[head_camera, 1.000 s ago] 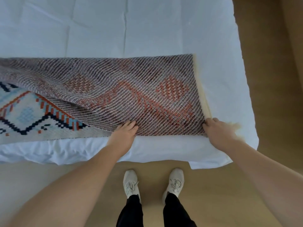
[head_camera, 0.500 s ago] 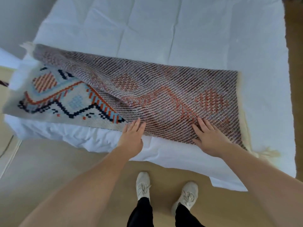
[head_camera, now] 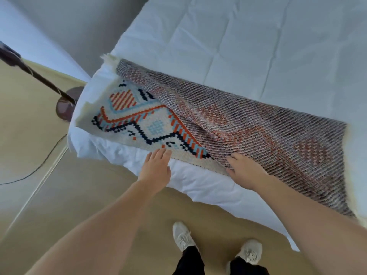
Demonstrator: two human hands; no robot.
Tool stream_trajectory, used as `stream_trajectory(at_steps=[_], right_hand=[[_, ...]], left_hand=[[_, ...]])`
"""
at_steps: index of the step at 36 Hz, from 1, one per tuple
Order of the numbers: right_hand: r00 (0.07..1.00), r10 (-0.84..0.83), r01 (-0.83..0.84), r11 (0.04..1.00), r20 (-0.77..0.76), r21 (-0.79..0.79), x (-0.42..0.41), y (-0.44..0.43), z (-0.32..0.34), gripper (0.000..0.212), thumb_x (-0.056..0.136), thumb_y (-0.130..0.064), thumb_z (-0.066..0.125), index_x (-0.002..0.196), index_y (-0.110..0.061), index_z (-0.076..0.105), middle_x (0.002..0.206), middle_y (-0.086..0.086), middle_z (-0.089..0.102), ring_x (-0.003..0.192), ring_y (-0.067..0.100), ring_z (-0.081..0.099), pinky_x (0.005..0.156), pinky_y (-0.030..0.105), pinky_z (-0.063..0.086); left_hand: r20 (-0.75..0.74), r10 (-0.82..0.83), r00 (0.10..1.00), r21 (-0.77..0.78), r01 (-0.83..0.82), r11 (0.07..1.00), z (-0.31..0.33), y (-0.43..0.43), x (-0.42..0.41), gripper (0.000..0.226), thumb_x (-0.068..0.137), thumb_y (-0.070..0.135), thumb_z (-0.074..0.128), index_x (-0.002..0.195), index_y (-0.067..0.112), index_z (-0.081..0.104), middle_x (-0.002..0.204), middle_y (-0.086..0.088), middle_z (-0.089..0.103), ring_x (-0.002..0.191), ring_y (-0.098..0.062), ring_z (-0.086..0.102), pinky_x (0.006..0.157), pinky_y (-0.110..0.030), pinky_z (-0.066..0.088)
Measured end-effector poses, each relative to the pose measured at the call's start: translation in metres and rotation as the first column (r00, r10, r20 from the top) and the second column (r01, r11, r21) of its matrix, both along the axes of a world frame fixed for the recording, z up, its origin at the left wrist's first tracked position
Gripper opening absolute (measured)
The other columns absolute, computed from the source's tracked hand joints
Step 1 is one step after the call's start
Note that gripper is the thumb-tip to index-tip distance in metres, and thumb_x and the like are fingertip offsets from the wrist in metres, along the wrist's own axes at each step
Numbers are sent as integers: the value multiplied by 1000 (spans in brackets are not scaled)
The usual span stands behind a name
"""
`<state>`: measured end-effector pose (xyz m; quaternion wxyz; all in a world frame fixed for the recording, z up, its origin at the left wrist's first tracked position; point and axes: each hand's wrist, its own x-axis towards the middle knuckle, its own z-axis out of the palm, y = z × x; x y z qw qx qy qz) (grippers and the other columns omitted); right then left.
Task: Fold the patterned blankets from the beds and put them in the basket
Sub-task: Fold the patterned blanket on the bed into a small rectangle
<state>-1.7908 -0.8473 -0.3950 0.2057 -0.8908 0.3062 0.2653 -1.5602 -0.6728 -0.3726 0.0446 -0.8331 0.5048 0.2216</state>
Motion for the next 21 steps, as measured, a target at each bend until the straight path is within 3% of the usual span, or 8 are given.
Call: stream_trajectory(at_steps=[3, 7, 14, 21], right_hand=[[999, 17, -18, 1000, 47, 13, 44, 6, 0, 43, 101, -33, 34, 138, -14, 40, 139, 6, 42, 121, 24, 47, 96, 39, 45], [993, 60, -63, 998, 102, 31, 107, 6, -9, 46, 102, -32, 32, 144, -12, 37, 148, 5, 37, 130, 23, 42, 101, 39, 44], [978, 178, -173, 983, 111, -58, 202, -23, -47, 37, 101, -27, 34, 132, -10, 44, 135, 8, 45, 121, 24, 44, 99, 37, 42], [971, 236, -231, 967, 35, -111, 248, -58, -53, 51, 100, -18, 35, 149, -12, 26, 160, 13, 7, 146, 29, 12, 115, 42, 24]], left_hand=[[-8, 23, 1000, -26, -23, 999, 11, 9, 30, 56, 98, 19, 41, 150, 16, 20, 157, -2, 20, 144, -19, 14, 117, -32, 9], [4, 1, 1000, -53, -1, 999, 13, 10, 65, 53, 99, 18, 40, 150, 16, 24, 155, -1, 25, 142, -20, 19, 116, -31, 12], [-7, 16, 1000, -111, -17, 994, -19, -13, 118, 46, 99, 17, 40, 145, 19, 35, 149, 3, 35, 138, -17, 29, 114, -27, 17], [-56, 12, 998, -86, -17, 996, -38, -53, 162, 45, 98, 15, 40, 143, 19, 39, 146, 3, 38, 136, -18, 31, 112, -29, 22]])
